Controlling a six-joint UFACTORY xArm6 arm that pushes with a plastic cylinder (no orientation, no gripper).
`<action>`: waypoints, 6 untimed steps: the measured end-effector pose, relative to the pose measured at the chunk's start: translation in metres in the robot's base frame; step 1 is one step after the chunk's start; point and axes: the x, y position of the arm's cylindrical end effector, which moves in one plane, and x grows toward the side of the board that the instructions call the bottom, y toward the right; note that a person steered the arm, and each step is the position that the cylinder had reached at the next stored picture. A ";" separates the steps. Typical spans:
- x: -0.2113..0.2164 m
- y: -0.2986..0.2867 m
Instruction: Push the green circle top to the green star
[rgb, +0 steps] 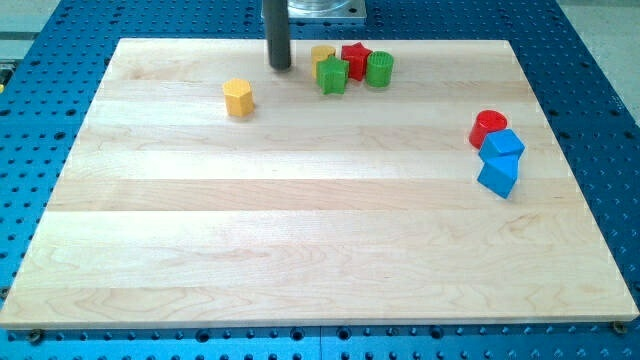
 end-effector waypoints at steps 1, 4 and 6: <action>-0.005 0.038; -0.033 0.079; 0.012 0.141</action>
